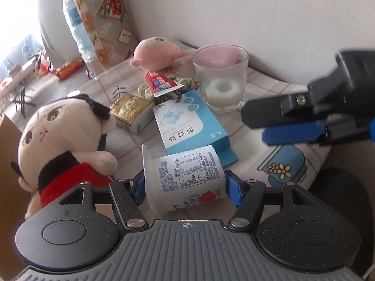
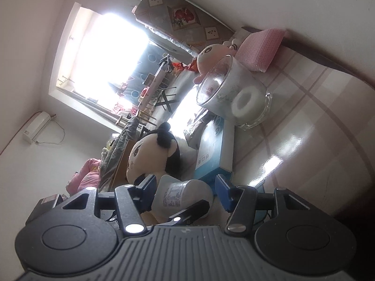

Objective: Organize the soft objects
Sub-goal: 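Grasp the red toothpaste tube with the right tool while the left tool lifts the yogurt cup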

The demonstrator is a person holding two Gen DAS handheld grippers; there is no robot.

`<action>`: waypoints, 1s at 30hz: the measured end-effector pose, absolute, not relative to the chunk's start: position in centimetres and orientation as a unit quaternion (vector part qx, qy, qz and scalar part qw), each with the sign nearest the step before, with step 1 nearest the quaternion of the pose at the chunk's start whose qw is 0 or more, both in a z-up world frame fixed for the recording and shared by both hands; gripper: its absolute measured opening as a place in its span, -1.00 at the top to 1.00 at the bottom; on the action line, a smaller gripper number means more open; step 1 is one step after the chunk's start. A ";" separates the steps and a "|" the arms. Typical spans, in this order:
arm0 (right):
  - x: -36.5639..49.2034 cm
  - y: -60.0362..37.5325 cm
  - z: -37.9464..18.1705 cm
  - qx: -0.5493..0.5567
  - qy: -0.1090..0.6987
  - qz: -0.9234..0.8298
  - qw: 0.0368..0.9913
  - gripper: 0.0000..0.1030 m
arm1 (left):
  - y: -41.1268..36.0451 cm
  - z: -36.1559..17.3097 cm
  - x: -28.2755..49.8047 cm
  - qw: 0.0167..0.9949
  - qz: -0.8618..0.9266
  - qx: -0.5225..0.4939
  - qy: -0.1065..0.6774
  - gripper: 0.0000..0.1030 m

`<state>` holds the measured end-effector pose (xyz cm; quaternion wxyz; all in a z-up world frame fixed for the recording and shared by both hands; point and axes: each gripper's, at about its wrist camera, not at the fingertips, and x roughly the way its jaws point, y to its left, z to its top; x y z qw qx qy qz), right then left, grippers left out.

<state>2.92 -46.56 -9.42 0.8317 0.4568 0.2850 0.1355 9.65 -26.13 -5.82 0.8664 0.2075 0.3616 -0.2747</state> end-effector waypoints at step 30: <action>32.7 -40.6 -4.1 0.118 0.532 0.031 0.838 -0.08 | -11.0 4.9 9.6 0.924 -0.277 0.012 0.262 -0.18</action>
